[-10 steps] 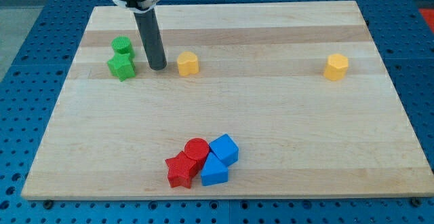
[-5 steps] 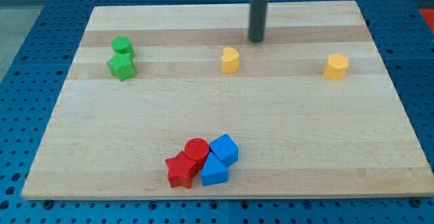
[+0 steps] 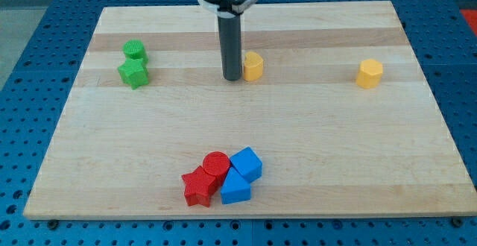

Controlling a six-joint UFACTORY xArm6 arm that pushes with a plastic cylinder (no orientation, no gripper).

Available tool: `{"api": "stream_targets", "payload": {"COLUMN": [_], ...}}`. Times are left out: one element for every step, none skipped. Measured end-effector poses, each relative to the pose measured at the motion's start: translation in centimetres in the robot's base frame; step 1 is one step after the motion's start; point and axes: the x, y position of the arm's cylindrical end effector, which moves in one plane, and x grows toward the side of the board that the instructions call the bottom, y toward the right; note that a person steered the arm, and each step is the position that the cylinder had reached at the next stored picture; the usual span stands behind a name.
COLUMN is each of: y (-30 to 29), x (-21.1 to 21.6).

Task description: Keep yellow heart on top right to yellow hexagon

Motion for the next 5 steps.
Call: {"api": "stream_targets", "payload": {"y": [0.0,1.2,7.0,13.2,15.4], "x": [-0.1,-1.1,-2.4,-2.4,-2.4]}}
